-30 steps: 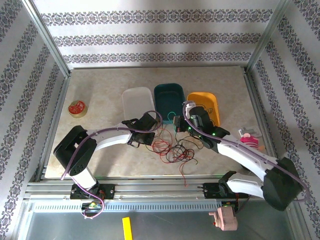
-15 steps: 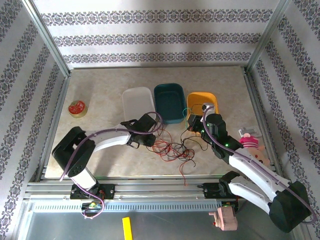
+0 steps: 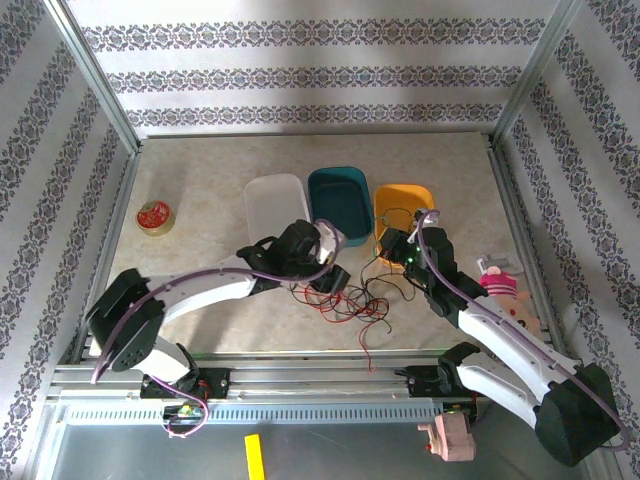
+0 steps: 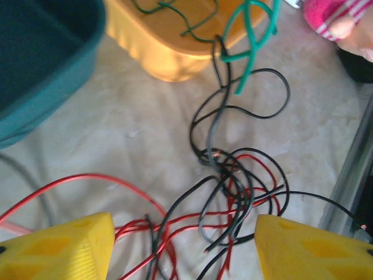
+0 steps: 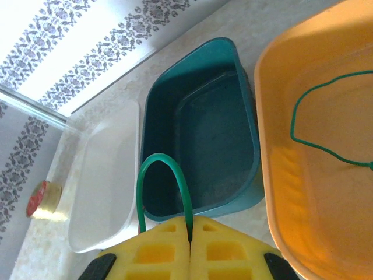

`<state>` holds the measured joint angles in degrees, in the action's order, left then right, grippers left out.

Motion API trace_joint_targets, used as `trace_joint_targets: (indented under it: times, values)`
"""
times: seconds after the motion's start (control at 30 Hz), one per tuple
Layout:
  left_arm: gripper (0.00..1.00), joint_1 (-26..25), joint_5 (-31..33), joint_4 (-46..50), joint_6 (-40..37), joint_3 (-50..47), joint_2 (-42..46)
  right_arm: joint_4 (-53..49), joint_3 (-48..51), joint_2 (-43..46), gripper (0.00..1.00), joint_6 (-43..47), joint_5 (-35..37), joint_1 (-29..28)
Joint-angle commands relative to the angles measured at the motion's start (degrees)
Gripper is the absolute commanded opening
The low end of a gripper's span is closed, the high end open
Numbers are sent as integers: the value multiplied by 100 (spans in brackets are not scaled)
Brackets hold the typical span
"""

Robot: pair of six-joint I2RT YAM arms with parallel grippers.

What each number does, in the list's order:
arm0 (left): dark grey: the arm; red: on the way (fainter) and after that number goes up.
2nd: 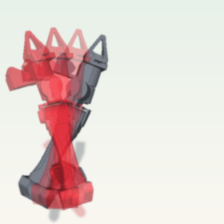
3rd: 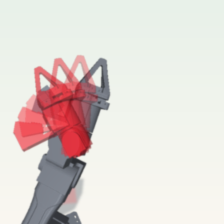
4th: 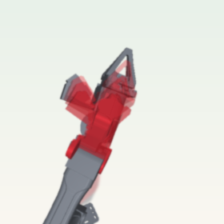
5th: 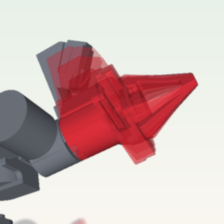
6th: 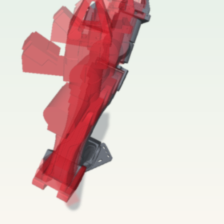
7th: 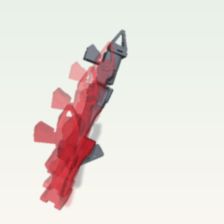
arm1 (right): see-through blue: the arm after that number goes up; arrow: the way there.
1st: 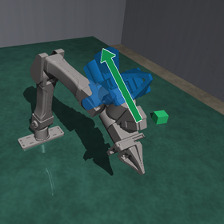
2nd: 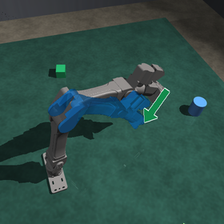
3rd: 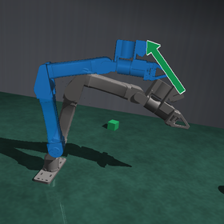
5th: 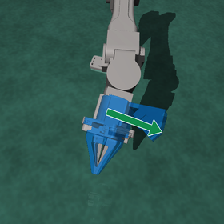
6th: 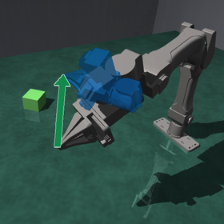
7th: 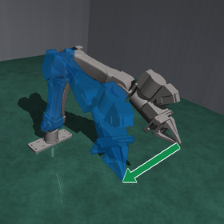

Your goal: Untangle the cables

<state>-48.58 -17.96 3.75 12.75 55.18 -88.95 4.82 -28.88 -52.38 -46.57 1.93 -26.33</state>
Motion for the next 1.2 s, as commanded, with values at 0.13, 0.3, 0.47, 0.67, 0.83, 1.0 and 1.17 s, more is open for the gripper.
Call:
trace_joint_targets:
  times: [0.13, 0.3, 0.47, 0.67, 0.83, 1.0, 1.17]
  values:
    - [66, -152, -446, -1102, -186, 566, -1046, 63, -241, -19, 0, -737, -242, 123]
    - [43, -152, -471, -1295, -68, 897, -1447, 45, -97, 110, 0, -909, -255, 128]
    - [10, -153, -420, -1087, -45, 899, -1407, -50, 40, 369, 0, -955, -55, 158]
    - [0, -152, -310, -875, -245, 150, -602, -506, 100, 720, 0, -865, 581, 257]
    - [0, -143, -264, -881, -233, -523, 148, -778, 207, 872, 0, -950, 1015, 569]
    - [0, -26, -81, -1025, 121, -971, 635, -574, 238, 655, 0, -772, 680, 1171]
    - [0, 170, 123, -1161, 447, -1166, 833, -342, -143, 47, 0, -366, -90, 1754]
